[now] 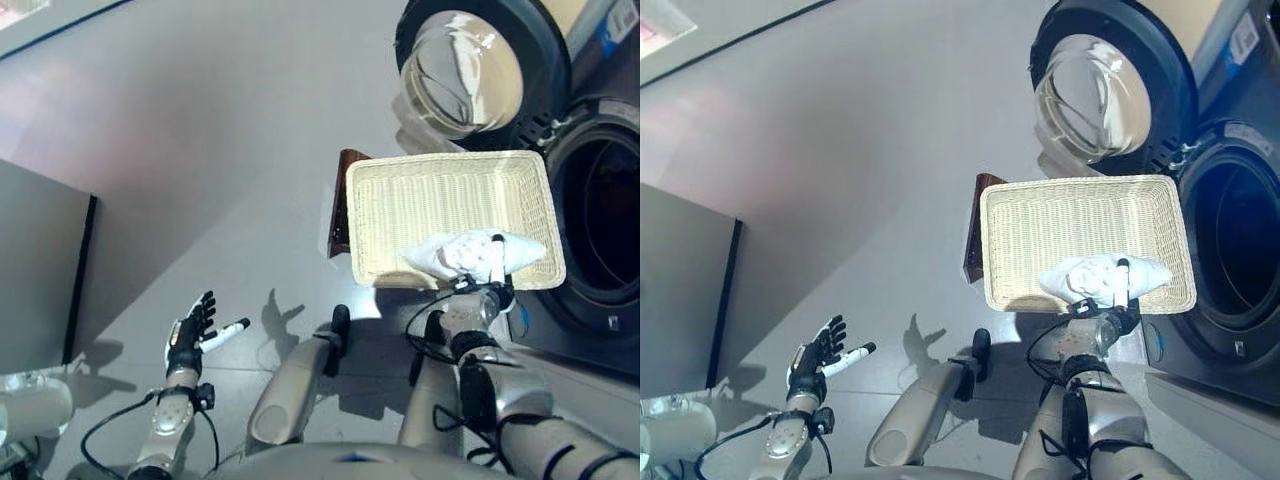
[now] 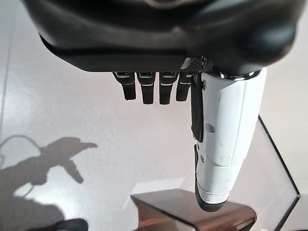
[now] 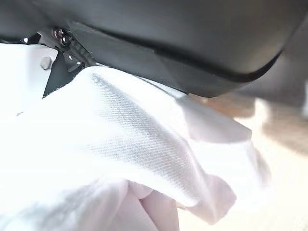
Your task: Pick up the clothes and place them into the washing machine
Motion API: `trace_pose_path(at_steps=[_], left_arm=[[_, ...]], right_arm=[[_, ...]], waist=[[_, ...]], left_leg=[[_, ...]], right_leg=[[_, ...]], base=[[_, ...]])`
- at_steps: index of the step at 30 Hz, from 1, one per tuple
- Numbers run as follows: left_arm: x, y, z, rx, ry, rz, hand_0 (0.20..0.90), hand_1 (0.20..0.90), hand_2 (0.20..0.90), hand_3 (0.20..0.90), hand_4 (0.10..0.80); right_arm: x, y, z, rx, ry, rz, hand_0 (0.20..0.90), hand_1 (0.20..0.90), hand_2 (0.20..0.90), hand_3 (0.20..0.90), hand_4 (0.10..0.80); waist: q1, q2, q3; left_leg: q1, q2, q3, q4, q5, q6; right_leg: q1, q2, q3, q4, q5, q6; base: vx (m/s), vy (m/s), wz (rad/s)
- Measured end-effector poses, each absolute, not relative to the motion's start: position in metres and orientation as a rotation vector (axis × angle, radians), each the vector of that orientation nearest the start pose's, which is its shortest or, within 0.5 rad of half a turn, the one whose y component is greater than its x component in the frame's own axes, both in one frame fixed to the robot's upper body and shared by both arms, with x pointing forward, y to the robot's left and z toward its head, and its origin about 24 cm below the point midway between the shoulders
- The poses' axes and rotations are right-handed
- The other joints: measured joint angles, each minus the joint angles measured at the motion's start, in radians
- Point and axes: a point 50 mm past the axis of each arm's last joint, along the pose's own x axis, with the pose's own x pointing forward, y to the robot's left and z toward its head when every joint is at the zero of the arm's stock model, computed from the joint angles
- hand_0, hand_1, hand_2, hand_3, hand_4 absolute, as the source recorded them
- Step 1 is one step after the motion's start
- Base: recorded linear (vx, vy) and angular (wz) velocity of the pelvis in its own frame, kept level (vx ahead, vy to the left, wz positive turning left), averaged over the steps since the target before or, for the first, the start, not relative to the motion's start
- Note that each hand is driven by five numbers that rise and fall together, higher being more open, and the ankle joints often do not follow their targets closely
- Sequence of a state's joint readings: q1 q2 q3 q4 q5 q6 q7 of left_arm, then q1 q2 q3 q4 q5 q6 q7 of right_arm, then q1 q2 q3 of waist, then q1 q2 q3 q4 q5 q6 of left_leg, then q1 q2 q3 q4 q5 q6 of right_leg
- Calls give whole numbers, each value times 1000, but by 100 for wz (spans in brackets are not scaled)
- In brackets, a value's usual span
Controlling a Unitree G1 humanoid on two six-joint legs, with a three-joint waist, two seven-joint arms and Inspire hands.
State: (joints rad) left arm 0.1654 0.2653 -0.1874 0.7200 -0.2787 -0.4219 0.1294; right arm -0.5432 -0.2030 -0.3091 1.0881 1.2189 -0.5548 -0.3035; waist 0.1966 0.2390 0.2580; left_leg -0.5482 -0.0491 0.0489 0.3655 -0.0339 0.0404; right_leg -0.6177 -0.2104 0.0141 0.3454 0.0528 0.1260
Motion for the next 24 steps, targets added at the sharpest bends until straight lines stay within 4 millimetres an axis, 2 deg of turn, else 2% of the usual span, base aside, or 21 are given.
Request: trace_pose_path(at_steps=[4, 8, 12, 15, 17, 18, 19, 20, 21, 24], left_arm=[[140, 212, -104, 83, 509, 151, 900, 900, 900, 900, 800], [128, 215, -114, 100, 575, 161, 900, 900, 900, 900, 800], [118, 205, -123, 104, 630, 130, 900, 900, 900, 900, 800], [115, 199, -126, 111, 646, 100, 900, 900, 900, 900, 800], [114, 198, -127, 111, 652, 102, 900, 900, 900, 900, 800], [114, 198, -127, 112, 654, 100, 900, 900, 900, 900, 800], [114, 197, -127, 111, 654, 97, 900, 900, 900, 900, 800], [116, 195, -126, 108, 644, 88, 900, 900, 900, 900, 800], [117, 193, -125, 108, 637, 81, 900, 900, 900, 900, 800], [121, 192, -122, 94, 608, 81, 900, 900, 900, 900, 800]], right_arm=[[282, -293, -13, 1067, -83, -1188, 200, 200, 200, 200, 300], [280, -307, -2, 1074, -140, -1266, 200, 200, 200, 200, 300], [287, -323, 19, 1091, -200, -1299, 200, 200, 200, 200, 300], [295, -330, 35, 1119, -237, -1311, 200, 200, 200, 200, 300], [306, -333, 56, 1132, -273, -1307, 200, 200, 200, 200, 300], [311, -338, 70, 1145, -300, -1308, 236, 236, 236, 236, 325], [314, -341, 81, 1155, -323, -1309, 340, 340, 340, 340, 400], [319, -356, 113, 1149, -406, -1305, 900, 900, 900, 900, 800], [320, -366, 137, 1138, -467, -1292, 900, 900, 900, 900, 800], [321, -381, 204, 1045, -653, -1188, 900, 900, 900, 900, 800]], waist=[[3, 37, -24], [2, 71, -46], [-1, 110, -52], [-2, 126, -51], [-12, 134, -53], [-14, 139, -55], [-13, 144, -54], [-13, 163, -57], [-8, 169, -55], [7, 184, -60]], left_leg=[[2, 0, 1, -13, 0, 0], [8, 0, 3, -27, 1, -1], [20, 0, 14, -45, 7, -8], [39, -2, 29, -72, 14, -8], [42, -4, 39, -94, 15, -6], [46, -8, 44, -107, 24, -7], [52, -13, 45, -117, 30, -8], [64, -18, 44, -137, 44, -10], [69, -20, 48, -150, 48, -9], [68, -25, 58, -178, 62, -12]], right_leg=[[-3, -1, 0, -1, 0, 1], [-10, 0, 2, 4, 0, 1], [-21, 2, 17, 18, -6, -2], [-25, 3, 34, 20, -11, -1], [-41, 4, 47, 23, -11, -1], [-51, 3, 55, 27, -11, -1], [-55, 3, 61, 34, -11, -1], [-55, 0, 66, 34, -14, 0], [-57, -2, 69, 37, -14, 0], [-86, -1, 86, 44, -15, 0]], base=[[47, -2, 1], [66, -10, -4], [70, -13, -9], [56, -5, -11], [43, -1, -12], [17, 8, -12], [15, 17, -9], [16, 17, -7], [14, 17, -5], [10, 0, -10]])
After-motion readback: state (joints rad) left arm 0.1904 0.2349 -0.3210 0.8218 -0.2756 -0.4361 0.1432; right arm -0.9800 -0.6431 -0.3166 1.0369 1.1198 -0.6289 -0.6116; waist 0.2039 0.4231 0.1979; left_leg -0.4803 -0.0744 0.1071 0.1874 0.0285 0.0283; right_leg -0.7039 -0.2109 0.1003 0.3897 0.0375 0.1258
